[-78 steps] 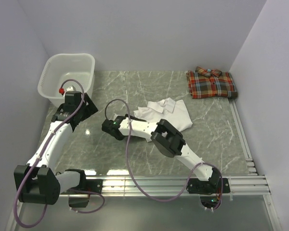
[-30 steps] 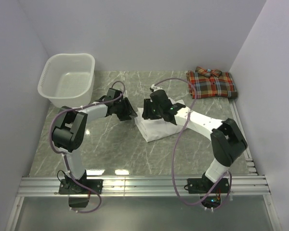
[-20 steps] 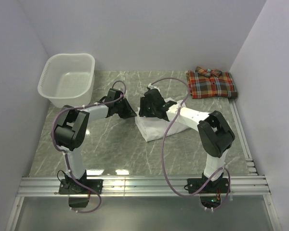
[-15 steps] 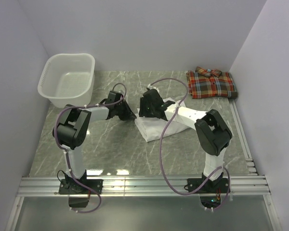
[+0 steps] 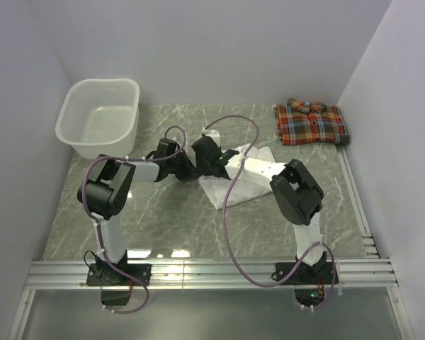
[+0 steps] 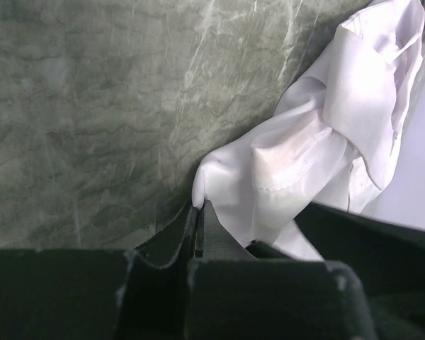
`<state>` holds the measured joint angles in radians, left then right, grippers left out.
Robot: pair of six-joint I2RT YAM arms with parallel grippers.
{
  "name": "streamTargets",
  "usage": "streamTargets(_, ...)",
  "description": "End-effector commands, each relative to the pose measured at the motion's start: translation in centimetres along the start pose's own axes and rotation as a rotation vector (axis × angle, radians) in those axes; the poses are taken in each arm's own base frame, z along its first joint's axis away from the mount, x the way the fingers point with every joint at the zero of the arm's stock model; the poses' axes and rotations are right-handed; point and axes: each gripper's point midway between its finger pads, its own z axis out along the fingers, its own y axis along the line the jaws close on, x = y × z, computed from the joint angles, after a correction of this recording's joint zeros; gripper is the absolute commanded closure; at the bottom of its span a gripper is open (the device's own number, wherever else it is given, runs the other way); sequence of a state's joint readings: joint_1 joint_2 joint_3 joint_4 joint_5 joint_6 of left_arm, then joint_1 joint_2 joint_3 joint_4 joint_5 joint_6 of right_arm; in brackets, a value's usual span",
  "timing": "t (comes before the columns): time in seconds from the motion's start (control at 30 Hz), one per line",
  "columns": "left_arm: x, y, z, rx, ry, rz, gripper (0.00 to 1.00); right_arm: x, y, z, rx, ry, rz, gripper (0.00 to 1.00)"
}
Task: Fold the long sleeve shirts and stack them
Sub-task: Fold the shirt
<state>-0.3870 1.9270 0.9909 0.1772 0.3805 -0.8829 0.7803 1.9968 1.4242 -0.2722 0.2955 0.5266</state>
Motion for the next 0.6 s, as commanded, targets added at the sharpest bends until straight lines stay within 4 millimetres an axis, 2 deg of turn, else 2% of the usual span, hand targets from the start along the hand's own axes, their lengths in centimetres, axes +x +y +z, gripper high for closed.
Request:
streamTargets(0.0,0.5,0.0,-0.5,0.004,-0.002,-0.004,0.99,-1.3,-0.4,-0.2,0.124,-0.059,-0.067,0.46)
streamTargets(0.17,0.7,0.2,-0.5,0.000,-0.002,-0.015,0.99,-0.4,-1.6,0.8,0.220,-0.043,-0.096,0.47)
streamTargets(0.27,0.6,0.4,-0.7,-0.012,-0.012,-0.017,0.99,0.0,-1.7,1.1,0.231,-0.036,-0.109,0.55)
streamTargets(0.37,0.5,0.4,-0.8,-0.013,-0.020,-0.015,1.00,0.1,-1.9,1.2,0.237,-0.034,-0.114,0.67)
streamTargets(0.4,0.5,0.4,-0.8,-0.015,-0.018,-0.016,0.99,0.2,-1.8,1.2,0.231,-0.035,-0.116,0.76)
streamTargets(0.47,0.4,0.5,-0.8,-0.018,-0.020,-0.017,1.00,0.1,-1.6,0.9,0.205,-0.043,-0.119,0.86)
streamTargets(0.5,0.4,0.4,-0.8,-0.018,-0.021,-0.016,0.99,0.0,-1.4,0.7,0.194,-0.046,-0.120,0.95)
streamTargets(0.53,0.4,0.5,-0.8,-0.019,-0.022,-0.016,0.99,-0.5,-1.1,0.1,0.179,-0.057,-0.122,1.00)
streamTargets(0.57,0.4,0.5,-0.8,-0.019,-0.022,-0.017,0.99,-0.6,-1.1,-0.2,0.174,-0.059,-0.124,1.00)
